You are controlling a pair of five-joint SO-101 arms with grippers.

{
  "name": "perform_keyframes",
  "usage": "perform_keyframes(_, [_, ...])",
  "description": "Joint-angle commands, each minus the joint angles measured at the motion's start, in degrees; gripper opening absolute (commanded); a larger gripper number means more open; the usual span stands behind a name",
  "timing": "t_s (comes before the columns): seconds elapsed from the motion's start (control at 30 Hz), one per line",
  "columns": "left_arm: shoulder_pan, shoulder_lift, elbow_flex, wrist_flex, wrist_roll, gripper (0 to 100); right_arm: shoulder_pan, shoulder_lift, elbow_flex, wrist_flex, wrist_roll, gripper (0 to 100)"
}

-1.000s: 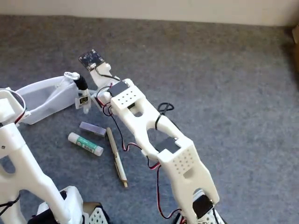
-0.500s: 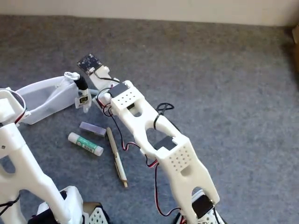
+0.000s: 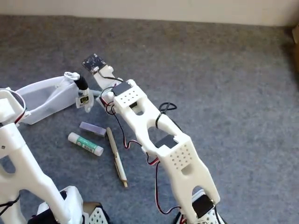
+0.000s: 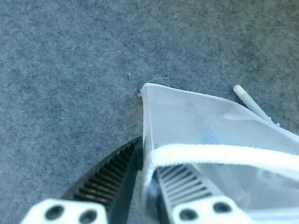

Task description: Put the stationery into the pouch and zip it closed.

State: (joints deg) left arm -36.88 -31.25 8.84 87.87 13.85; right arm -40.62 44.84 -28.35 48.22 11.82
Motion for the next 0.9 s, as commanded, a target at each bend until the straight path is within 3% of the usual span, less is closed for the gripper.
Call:
perform_keyframes(0.0, [-0.66,-0.22,0.04,-1.23,0.79,3,0.57,-0.57,-1.98,0.22,2.11,3.2])
perform_keyframes(0.17, [-0.66,-0.22,0.04,-1.23,0.79,3,0.84,-0.75,-1.89,1.36,7.03,0.5])
perform_keyframes(0.67, [-0.66,-0.22,0.04,-1.32,0.79,3,5.05,-0.84,-20.44,40.22,7.12,0.5])
perform_keyframes(0.87, [-0.66,-0.22,0.04,-1.58,0.79,3,7.43,-0.84,-23.96,50.15,7.12,0.5])
